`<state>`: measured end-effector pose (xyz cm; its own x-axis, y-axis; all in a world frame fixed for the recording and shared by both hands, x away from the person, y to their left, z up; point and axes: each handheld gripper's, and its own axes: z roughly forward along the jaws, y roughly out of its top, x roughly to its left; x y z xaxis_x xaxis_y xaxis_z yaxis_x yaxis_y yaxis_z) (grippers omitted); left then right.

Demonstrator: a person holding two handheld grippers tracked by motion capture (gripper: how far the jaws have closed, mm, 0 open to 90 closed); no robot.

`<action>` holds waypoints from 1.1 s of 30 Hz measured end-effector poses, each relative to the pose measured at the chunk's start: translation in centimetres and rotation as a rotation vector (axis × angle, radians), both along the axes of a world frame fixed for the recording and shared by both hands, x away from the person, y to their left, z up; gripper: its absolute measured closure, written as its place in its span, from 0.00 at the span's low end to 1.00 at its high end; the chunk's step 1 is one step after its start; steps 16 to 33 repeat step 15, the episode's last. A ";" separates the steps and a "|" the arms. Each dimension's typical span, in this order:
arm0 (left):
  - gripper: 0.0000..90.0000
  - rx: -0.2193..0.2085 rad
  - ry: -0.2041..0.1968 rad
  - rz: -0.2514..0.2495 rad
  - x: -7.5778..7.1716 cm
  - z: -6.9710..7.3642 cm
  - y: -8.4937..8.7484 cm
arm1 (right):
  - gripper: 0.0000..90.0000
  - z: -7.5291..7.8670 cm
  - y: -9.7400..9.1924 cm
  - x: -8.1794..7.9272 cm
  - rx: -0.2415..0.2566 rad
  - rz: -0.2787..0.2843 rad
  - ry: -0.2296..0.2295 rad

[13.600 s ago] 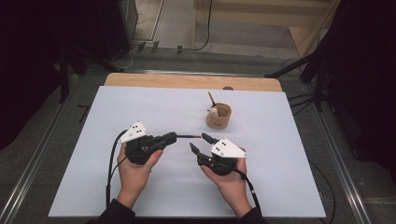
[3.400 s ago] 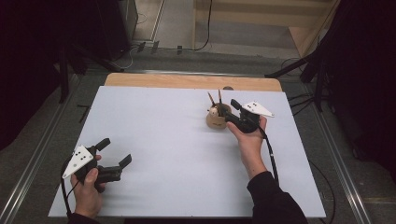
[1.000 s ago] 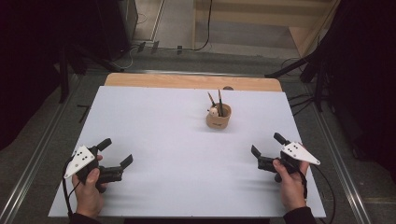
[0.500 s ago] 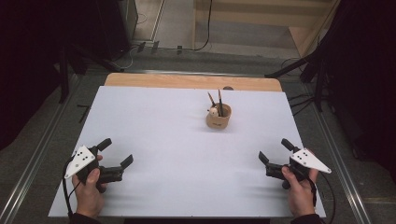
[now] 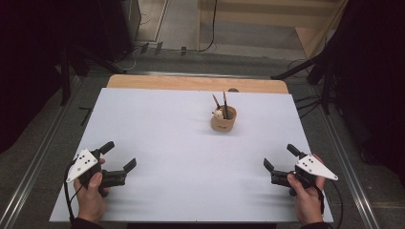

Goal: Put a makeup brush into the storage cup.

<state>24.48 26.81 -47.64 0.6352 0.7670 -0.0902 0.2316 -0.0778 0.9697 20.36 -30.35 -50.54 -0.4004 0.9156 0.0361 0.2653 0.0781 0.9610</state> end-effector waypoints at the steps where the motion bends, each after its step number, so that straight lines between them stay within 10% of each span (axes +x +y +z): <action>1: 0.00 0.000 0.000 0.000 0.0 0.0 0.0 | 0.00 0.0 0.0 0.0 -0.002 0.000 0.000; 33: 0.00 0.001 0.004 -0.013 0.3 -0.1 -0.4 | 0.00 0.0 0.2 0.0 -0.020 0.014 0.023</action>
